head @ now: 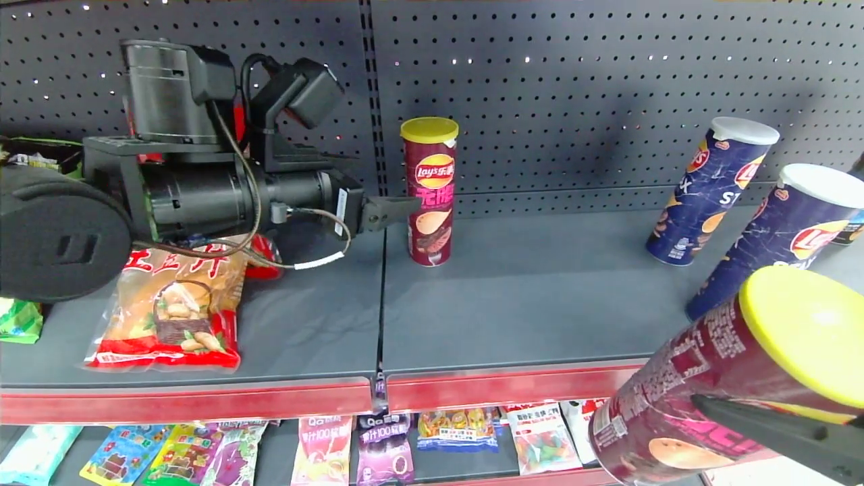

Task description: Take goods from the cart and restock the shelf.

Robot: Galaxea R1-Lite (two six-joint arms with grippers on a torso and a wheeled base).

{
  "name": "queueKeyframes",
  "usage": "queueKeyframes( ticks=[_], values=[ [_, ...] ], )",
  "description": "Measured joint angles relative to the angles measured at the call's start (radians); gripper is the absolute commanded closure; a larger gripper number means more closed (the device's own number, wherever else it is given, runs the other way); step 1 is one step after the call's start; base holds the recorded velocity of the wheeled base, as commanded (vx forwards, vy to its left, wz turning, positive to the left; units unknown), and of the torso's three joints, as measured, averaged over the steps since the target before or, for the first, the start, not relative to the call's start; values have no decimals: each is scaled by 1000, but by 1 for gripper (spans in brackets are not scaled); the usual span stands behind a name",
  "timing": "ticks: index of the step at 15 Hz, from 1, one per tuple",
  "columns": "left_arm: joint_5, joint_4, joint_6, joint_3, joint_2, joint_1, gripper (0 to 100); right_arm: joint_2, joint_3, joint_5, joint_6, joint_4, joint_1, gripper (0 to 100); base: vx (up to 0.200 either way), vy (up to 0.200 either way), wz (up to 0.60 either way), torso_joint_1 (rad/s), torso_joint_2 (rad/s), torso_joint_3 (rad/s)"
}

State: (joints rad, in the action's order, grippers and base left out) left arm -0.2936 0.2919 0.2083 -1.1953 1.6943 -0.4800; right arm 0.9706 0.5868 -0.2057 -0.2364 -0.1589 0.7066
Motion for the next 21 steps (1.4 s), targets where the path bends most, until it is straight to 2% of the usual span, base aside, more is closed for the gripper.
queueKeyframes(
  ticks=[6, 12, 21],
  values=[
    [2, 3, 3, -48, 77, 13, 0, 14, 26, -1, 10, 1, 1, 100, 0, 0, 0, 0, 0, 0],
    [6, 2, 2, -190, 185, 22, 0, 13, 26, -1, 13, 2, 1, 100, 0, 0, 0, 0, 0, 0],
    [18, 3, 2, -297, 283, 18, 0, 8, 19, 0, 24, 7, -1, 100, 0, 0, 0, 0, 0, 0]
  ],
)
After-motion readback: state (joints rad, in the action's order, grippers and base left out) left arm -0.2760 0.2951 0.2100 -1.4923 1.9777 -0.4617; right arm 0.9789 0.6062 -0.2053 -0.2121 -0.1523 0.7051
